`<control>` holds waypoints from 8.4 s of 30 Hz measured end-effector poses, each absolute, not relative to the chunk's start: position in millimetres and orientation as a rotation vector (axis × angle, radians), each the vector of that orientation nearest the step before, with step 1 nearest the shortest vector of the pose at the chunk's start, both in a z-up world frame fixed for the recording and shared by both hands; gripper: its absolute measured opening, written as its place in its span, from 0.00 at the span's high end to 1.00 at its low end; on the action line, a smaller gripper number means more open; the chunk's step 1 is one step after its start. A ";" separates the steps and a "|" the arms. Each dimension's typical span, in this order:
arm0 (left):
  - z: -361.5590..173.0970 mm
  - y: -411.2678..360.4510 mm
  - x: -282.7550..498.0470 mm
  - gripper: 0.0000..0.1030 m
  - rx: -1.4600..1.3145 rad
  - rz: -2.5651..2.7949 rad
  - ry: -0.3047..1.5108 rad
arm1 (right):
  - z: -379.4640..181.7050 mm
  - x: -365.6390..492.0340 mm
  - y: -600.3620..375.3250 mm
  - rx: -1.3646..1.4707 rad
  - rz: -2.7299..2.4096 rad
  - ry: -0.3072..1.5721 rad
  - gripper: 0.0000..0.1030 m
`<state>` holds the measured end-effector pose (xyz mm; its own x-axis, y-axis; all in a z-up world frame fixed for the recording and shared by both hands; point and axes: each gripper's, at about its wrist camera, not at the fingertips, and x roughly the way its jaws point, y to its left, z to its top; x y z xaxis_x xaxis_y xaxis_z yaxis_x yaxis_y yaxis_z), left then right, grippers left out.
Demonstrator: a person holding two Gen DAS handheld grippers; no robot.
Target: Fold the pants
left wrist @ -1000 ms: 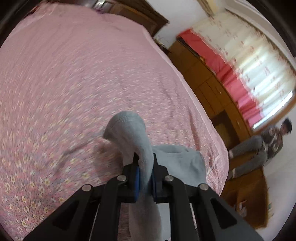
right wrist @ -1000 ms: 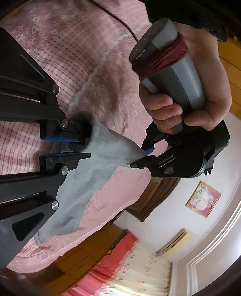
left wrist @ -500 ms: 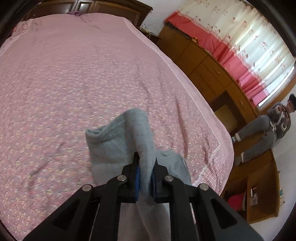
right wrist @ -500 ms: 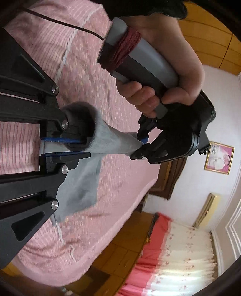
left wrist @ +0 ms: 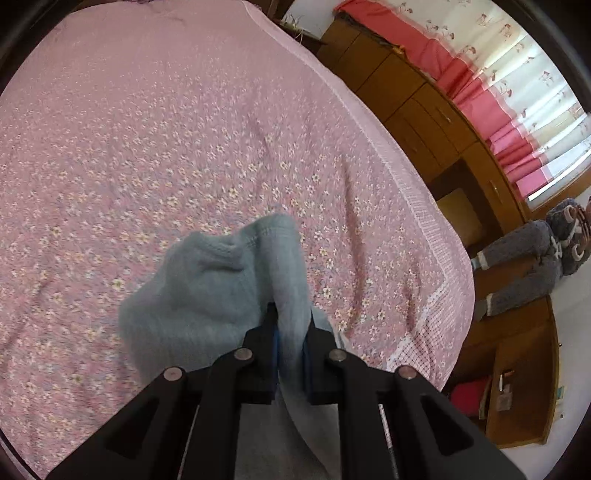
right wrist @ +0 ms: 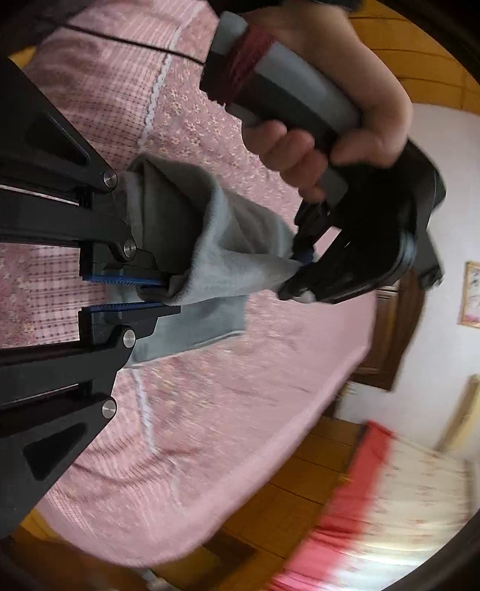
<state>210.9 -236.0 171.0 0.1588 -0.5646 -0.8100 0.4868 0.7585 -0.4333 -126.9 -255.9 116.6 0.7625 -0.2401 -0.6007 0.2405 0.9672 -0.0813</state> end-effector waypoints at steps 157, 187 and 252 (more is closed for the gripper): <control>27.2 -101.8 193.7 0.75 -0.651 -0.901 1.190 | 1.9 -130.9 -121.5 -1.013 -0.565 0.664 0.40; 46.8 27.9 153.6 0.71 -0.734 -0.794 1.182 | -15.0 -165.4 -71.9 -1.094 -0.397 0.488 0.74; 205.1 -58.7 168.8 0.81 -0.500 -0.604 1.202 | 134.9 -130.3 -176.3 -0.223 0.083 0.521 0.81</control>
<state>168.8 -58.7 205.1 0.2400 -0.6692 -0.7033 0.1643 0.7420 -0.6499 -130.3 -176.3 134.9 0.8645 0.0220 -0.5022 -0.1349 0.9725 -0.1896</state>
